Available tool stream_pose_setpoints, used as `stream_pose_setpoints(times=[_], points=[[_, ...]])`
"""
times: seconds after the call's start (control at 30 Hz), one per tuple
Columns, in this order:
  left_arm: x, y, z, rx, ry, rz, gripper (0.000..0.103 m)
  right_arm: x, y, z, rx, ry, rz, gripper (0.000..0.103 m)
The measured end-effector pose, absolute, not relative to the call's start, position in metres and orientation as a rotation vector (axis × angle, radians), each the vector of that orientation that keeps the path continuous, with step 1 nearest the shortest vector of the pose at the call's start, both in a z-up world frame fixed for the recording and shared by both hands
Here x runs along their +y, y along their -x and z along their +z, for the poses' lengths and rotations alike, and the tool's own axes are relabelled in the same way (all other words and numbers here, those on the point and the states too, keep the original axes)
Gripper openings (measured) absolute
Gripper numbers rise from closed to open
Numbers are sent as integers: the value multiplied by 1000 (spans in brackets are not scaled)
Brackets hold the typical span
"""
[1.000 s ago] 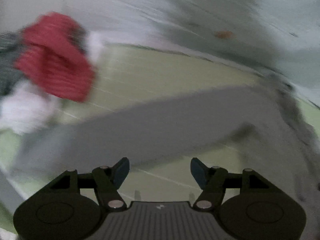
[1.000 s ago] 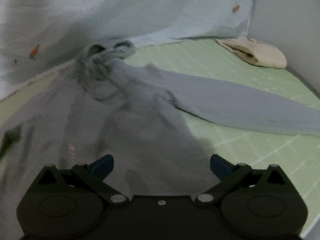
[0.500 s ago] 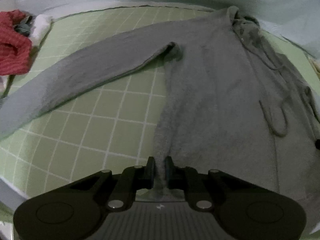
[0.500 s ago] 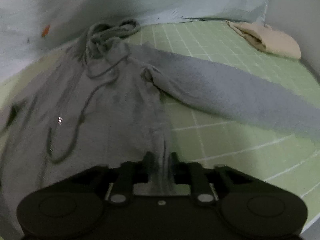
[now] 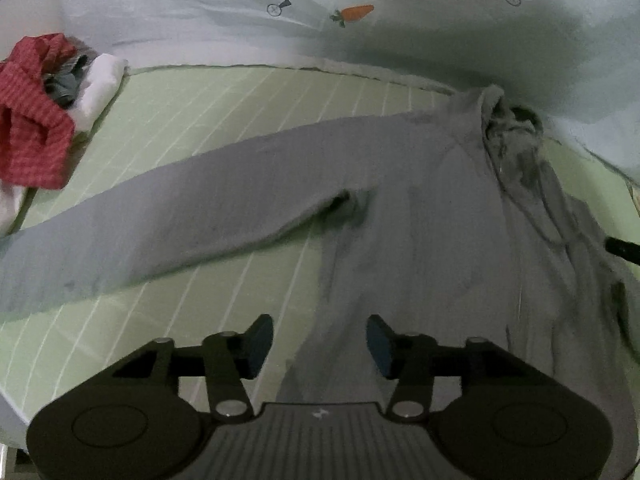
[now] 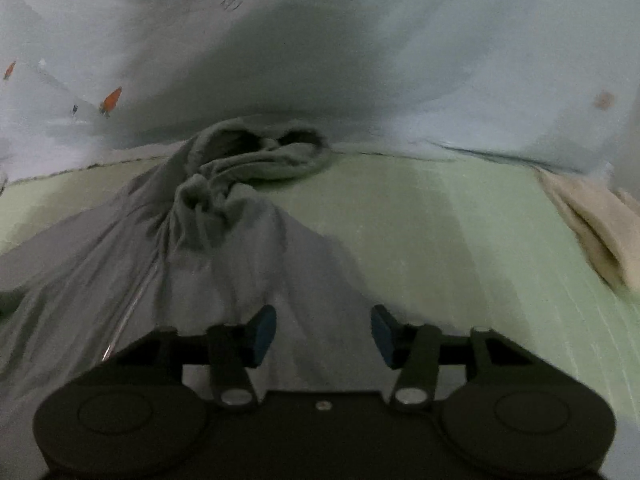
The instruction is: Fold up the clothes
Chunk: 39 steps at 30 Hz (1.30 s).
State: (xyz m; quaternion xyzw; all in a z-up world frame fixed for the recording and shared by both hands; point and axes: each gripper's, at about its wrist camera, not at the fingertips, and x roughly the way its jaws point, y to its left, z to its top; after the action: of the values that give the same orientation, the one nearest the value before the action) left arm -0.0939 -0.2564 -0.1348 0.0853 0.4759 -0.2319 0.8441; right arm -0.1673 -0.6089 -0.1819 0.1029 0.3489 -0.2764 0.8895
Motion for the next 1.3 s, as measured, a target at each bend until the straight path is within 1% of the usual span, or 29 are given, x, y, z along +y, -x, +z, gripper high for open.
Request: stream_pose_setpoints(times=[0.03,0.07,0.17,0.2,0.3,0.33,0.37,0.4,0.47,0.57,0.63,0.8,0.83,0.9,0.93,0.97,1.0,1.03,1.1,1.17,1.23,1.3], points=[[-262,88,-136,1012,-182,-484,58,-620,152,-185,734,-203,-542,68],[-268,82,-138,1020,-190,-478,59,-630,140,-190,739,-196,-525,69],[-287,63,-147,1046,-217,-456,62,-656,108,-205,791,-199,-508,69],[-292,57,-150,1057,-218,-445,64,-661,101,-208,802,-206,-497,68],[-308,34,-158,1114,-202,-394,65,-673,90,-213,807,-243,-442,55],[-313,27,-161,1124,-203,-384,65,-674,88,-213,803,-239,-423,35],[-318,20,-164,1132,-205,-374,65,-675,85,-213,803,-231,-418,3],[-323,15,-166,1132,-213,-363,65,-677,83,-213,808,-234,-430,3],[-335,5,-168,1129,-232,-338,71,-684,83,-214,782,-241,-467,3],[-348,-10,-171,1144,-217,-306,72,-710,81,-220,766,-275,-544,3],[-352,-15,-172,1152,-204,-291,75,-718,76,-224,761,-262,-540,2],[-356,-18,-173,1146,-199,-286,78,-712,71,-226,786,-196,-541,3],[-356,-17,-173,1144,-198,-287,78,-711,72,-226,788,-197,-546,4],[-356,-18,-174,1147,-197,-292,77,-709,73,-224,791,-189,-553,13],[-355,-18,-173,1151,-194,-296,77,-708,74,-223,792,-179,-555,26],[-354,-18,-172,1154,-192,-301,77,-707,74,-221,792,-169,-558,35],[-354,-18,-171,1155,-190,-306,77,-706,75,-220,793,-159,-560,35],[-353,-16,-168,1147,-190,-313,77,-705,76,-218,794,-149,-562,36],[-351,-11,-162,1128,-186,-332,77,-700,84,-211,784,-144,-583,49],[-347,-7,-154,1111,-174,-341,77,-695,92,-203,773,-141,-604,76],[-342,-2,-147,1093,-160,-348,77,-686,102,-195,759,-145,-622,88],[-335,5,-139,1072,-154,-353,77,-670,115,-187,746,-154,-628,92]])
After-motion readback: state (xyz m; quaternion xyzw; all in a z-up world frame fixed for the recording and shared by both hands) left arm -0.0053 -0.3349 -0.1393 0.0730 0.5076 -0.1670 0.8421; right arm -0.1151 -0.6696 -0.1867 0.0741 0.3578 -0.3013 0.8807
